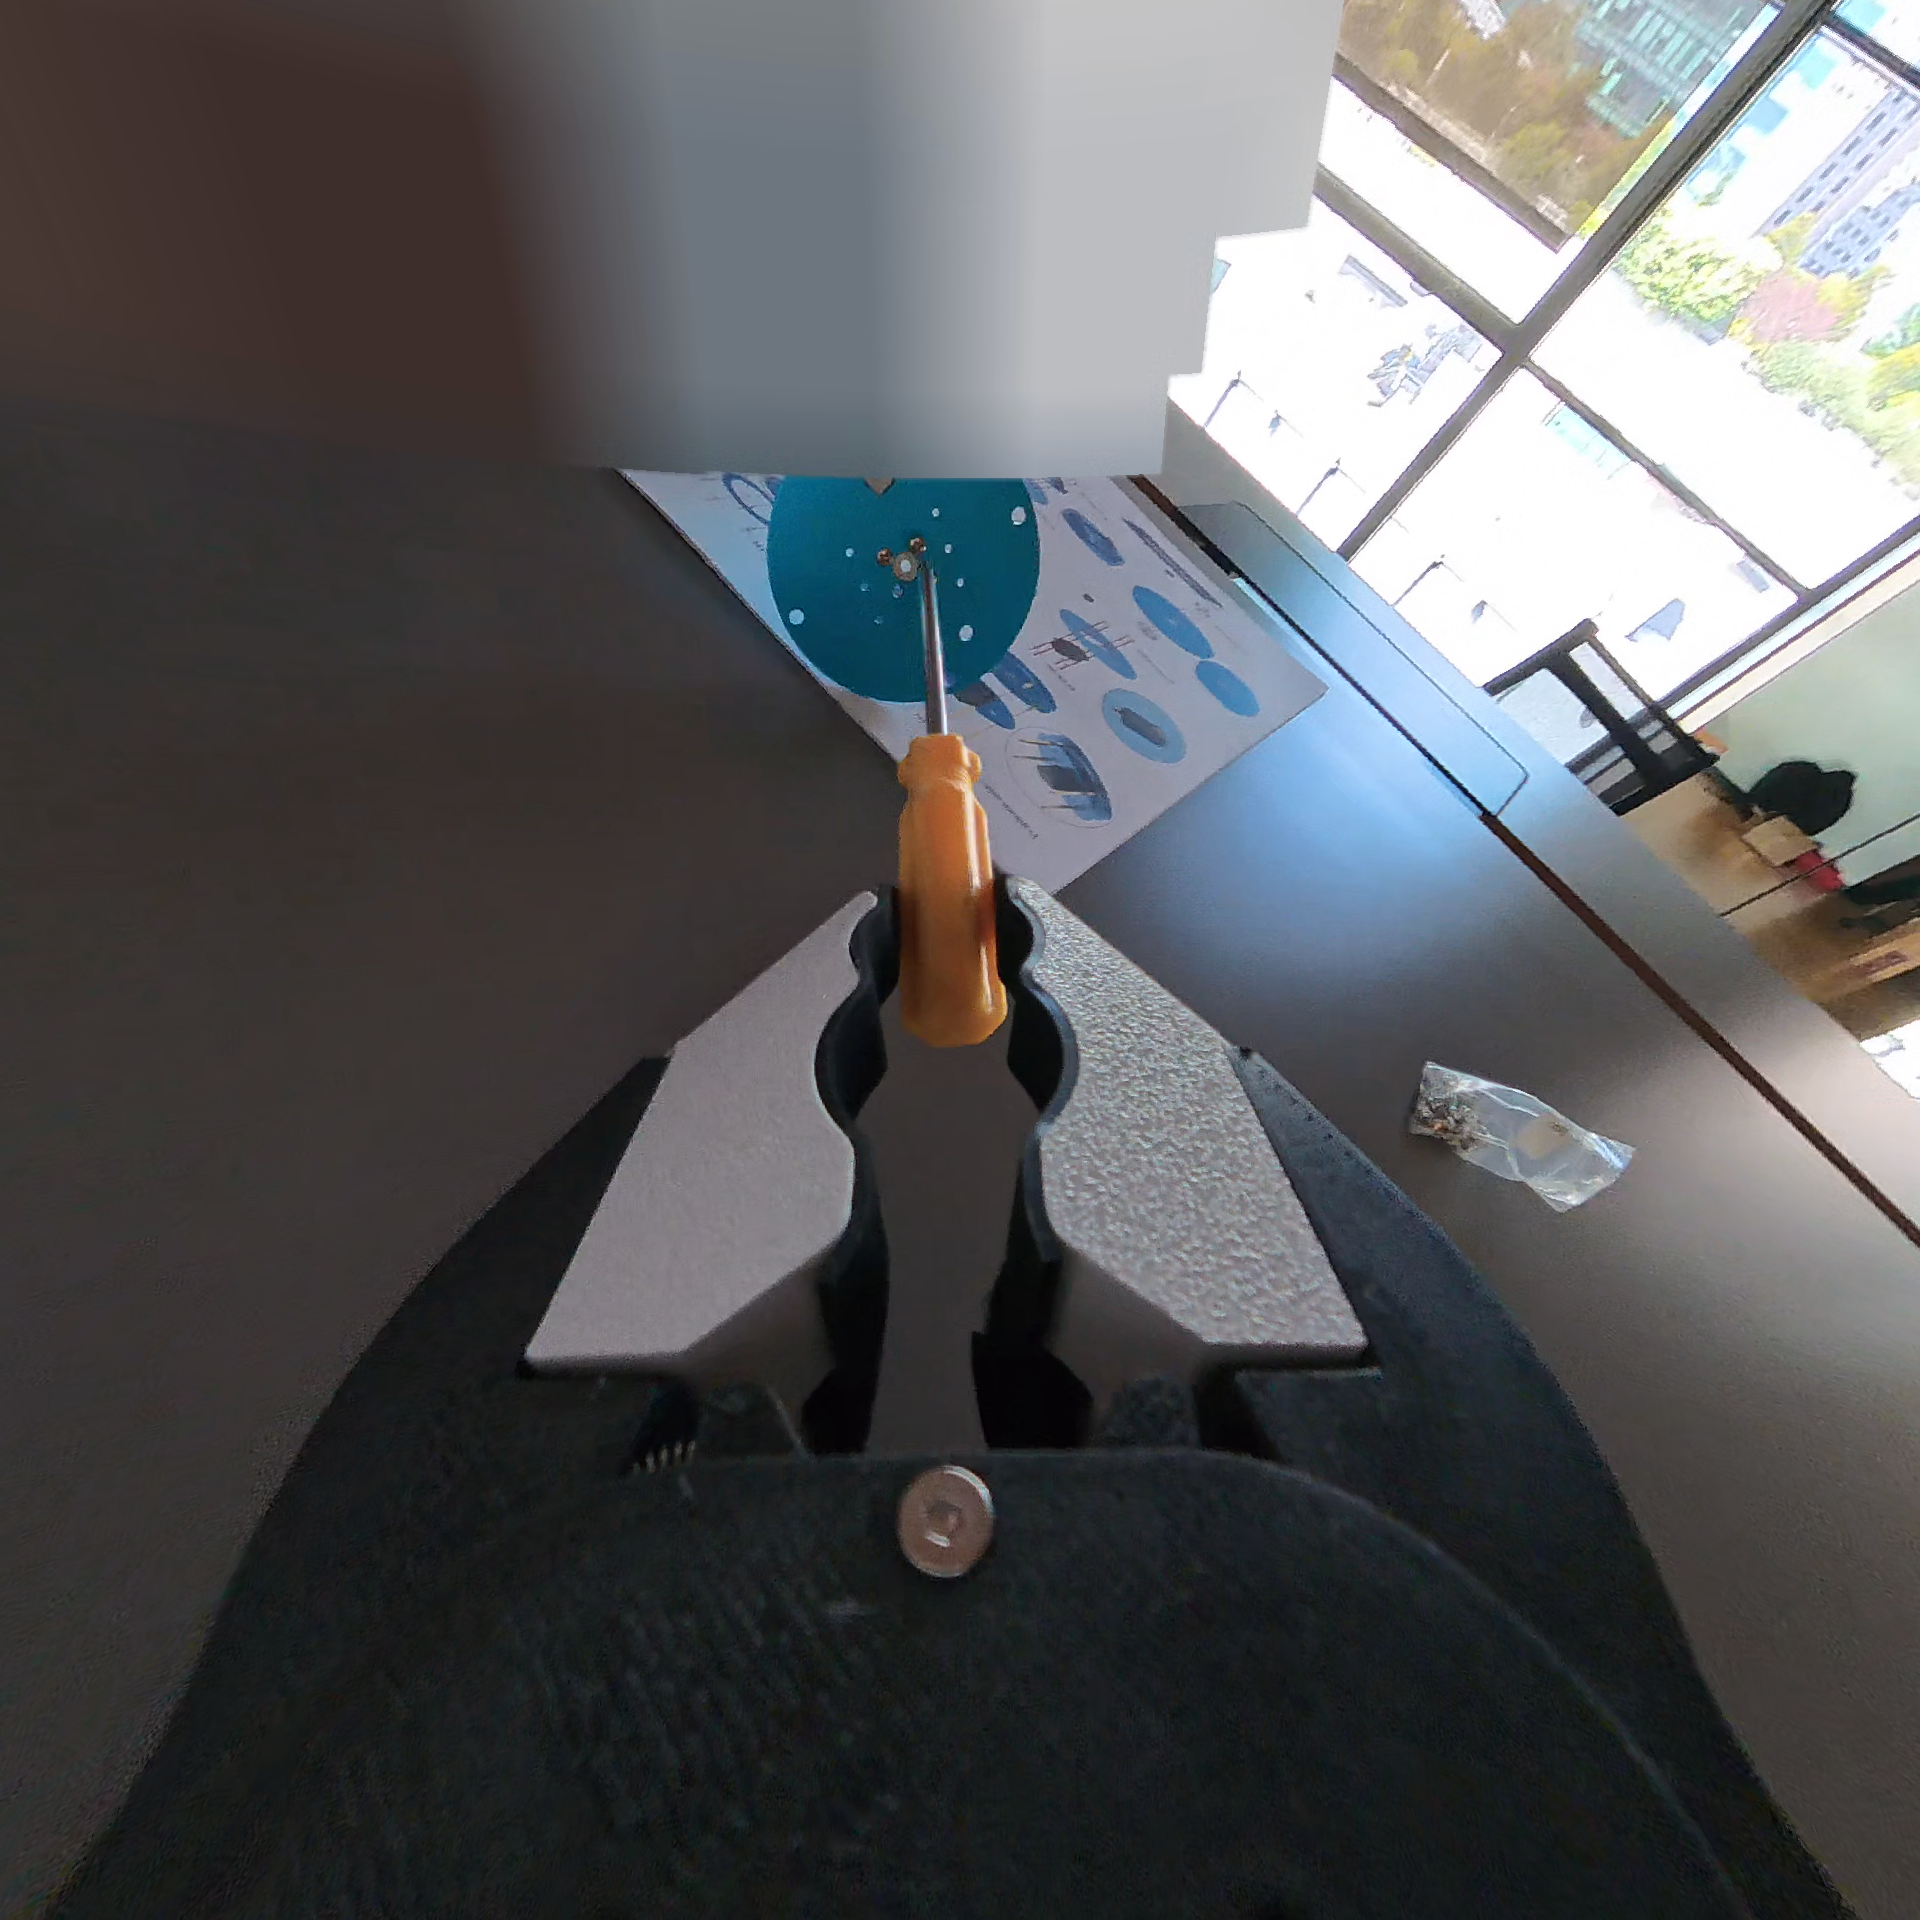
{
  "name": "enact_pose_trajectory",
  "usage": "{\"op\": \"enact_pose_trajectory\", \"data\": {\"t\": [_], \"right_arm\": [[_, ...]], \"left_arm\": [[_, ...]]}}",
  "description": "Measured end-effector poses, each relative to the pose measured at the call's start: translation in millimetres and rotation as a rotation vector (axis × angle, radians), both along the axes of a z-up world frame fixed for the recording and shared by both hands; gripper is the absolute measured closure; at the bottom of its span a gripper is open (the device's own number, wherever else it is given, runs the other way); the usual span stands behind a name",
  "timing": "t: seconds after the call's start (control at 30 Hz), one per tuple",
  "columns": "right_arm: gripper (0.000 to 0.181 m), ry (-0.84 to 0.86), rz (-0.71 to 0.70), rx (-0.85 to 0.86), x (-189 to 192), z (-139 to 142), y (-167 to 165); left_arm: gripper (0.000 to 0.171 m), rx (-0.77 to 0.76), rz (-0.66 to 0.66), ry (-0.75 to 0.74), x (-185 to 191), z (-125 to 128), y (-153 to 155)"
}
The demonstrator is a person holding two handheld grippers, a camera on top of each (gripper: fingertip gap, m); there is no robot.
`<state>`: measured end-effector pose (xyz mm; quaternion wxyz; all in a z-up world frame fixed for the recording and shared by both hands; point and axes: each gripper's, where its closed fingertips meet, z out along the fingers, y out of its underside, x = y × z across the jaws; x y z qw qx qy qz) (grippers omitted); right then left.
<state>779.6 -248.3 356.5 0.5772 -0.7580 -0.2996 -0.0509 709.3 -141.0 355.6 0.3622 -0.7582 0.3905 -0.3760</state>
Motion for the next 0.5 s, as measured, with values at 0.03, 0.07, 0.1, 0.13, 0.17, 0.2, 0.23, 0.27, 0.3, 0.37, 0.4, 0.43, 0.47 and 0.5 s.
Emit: {"op": "enact_pose_trajectory", "data": {"t": [0.03,0.07,0.1,0.13,0.17,0.2,0.23,0.27,0.3,0.37,0.4,0.43,0.47,0.5], "right_arm": [[0.164,-0.019,0.002,0.008,-0.7,-0.5,1.1],[0.164,-0.035,0.007,0.005,-2.0,-2.6,2.0],[0.164,-0.053,0.004,0.006,-1.8,-4.0,3.0],[0.164,-0.078,-0.005,0.021,-0.2,-3.3,4.5],[0.164,-0.101,-0.002,0.03,-0.1,-3.0,5.5],[0.164,-0.12,0.005,0.039,-0.8,-2.6,6.3],[0.164,-0.136,0.006,0.05,-1.2,-1.9,7.1],[0.164,-0.145,0.009,0.061,-2.0,-0.6,7.5],[0.164,-0.15,0.011,0.07,-2.9,0.8,8.0],[0.164,-0.172,0.012,0.072,-3.7,0.0,9.3],[0.164,-0.182,0.01,0.071,-3.4,-1.2,9.9],[0.164,-0.187,0.01,0.072,-3.3,-1.4,10.2],[0.164,-0.186,0.011,0.071,-3.5,-1.4,10.0],[0.164,-0.183,0.013,0.069,-3.5,-1.8,10.0]], "left_arm": [[0.171,-0.005,0.0,0.002,-0.1,-0.2,-0.3],[0.171,-0.009,-0.001,0.003,0.1,-0.2,-0.9],[0.171,-0.012,-0.007,0.004,0.9,-0.3,-2.6],[0.171,-0.014,-0.011,0.007,1.5,-0.3,-4.2],[0.171,-0.011,-0.014,0.011,2.0,-0.2,-5.6],[0.171,-0.006,-0.018,0.015,2.6,-0.1,-6.7],[0.171,-0.003,-0.02,0.017,3.0,0.1,-7.3],[0.171,-0.002,-0.02,0.017,3.3,0.1,-7.4],[0.171,-0.004,-0.021,0.016,3.5,0.0,-7.5],[0.171,-0.015,-0.022,0.01,3.8,-0.1,-7.7],[0.171,-0.02,-0.022,0.007,4.1,-0.2,-7.5],[0.171,-0.021,-0.023,0.006,4.3,-0.2,-7.4],[0.171,-0.021,-0.022,0.005,4.4,-0.3,-7.5],[0.171,-0.021,-0.022,0.005,4.6,-0.1,-7.5]]}}
